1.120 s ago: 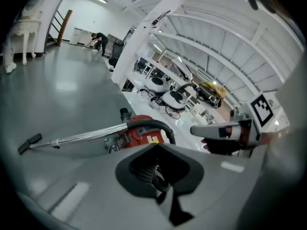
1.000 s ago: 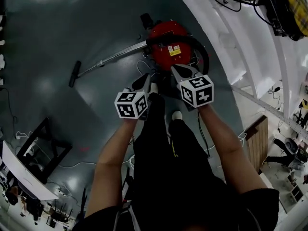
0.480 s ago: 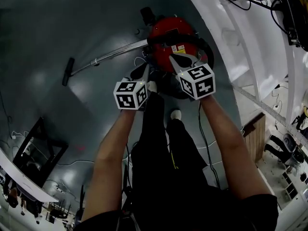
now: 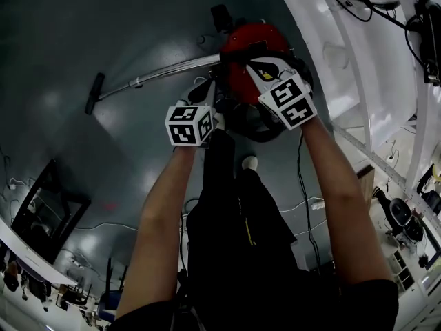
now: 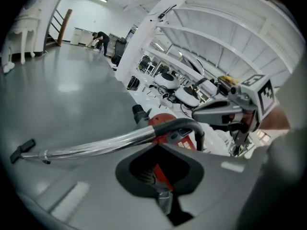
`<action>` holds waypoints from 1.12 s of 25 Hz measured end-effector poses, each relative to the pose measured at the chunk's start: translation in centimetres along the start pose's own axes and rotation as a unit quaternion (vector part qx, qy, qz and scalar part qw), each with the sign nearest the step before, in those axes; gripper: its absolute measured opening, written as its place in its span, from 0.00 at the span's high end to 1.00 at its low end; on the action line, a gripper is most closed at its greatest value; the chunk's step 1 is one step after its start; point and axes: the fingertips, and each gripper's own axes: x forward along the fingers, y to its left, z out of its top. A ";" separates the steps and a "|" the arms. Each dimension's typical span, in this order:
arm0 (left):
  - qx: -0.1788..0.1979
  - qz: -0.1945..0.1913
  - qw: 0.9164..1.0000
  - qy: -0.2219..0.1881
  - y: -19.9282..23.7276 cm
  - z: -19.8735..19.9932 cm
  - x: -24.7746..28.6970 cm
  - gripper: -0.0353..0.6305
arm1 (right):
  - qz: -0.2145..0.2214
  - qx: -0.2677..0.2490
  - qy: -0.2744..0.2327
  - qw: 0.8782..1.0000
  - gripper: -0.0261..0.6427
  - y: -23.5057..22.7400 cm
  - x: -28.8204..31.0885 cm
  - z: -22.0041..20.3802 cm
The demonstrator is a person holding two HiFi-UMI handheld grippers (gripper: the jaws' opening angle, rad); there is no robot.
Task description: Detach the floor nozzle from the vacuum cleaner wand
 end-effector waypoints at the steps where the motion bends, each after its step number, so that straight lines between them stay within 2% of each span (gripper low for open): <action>1: 0.000 0.005 1.000 0.001 0.3 0.1 0.2 0.93 | 0.004 -0.016 0.006 1.000 0.96 -0.4 0.3 0.1; 5: 0.004 0.014 1.000 0.000 1.3 0.7 1.1 0.93 | 0.018 -0.044 0.016 0.999 0.96 -1.9 1.6 0.8; 9: 0.008 0.025 1.000 -0.007 1.7 1.3 1.9 0.93 | 0.051 -0.081 0.031 0.995 0.96 -2.3 2.9 1.3; 10: 0.010 0.028 1.000 -0.007 1.8 1.3 2.1 0.93 | 0.063 -0.094 0.043 0.993 0.92 -2.3 3.2 1.1; 12: 0.015 0.032 0.999 0.000 2.3 1.0 2.3 0.93 | 0.085 -0.119 0.072 0.987 0.84 -2.1 3.9 0.3; 16: 0.011 0.034 0.999 -0.001 3.3 0.7 2.3 0.93 | 0.113 -0.166 0.103 0.974 0.82 -1.5 4.9 -0.5; 19: -0.004 0.030 1.000 -0.004 3.2 0.4 2.3 0.86 | 0.145 -0.184 0.119 0.965 0.74 -0.8 5.8 -1.2; 23: -0.013 0.038 0.999 -0.009 3.2 -0.1 2.5 0.82 | 0.176 -0.200 0.147 0.953 0.71 -0.3 7.0 -1.9; 28: -0.030 0.026 0.999 -0.012 3.1 -0.2 2.9 0.76 | 0.201 -0.247 0.188 0.929 0.73 0.1 8.5 -3.4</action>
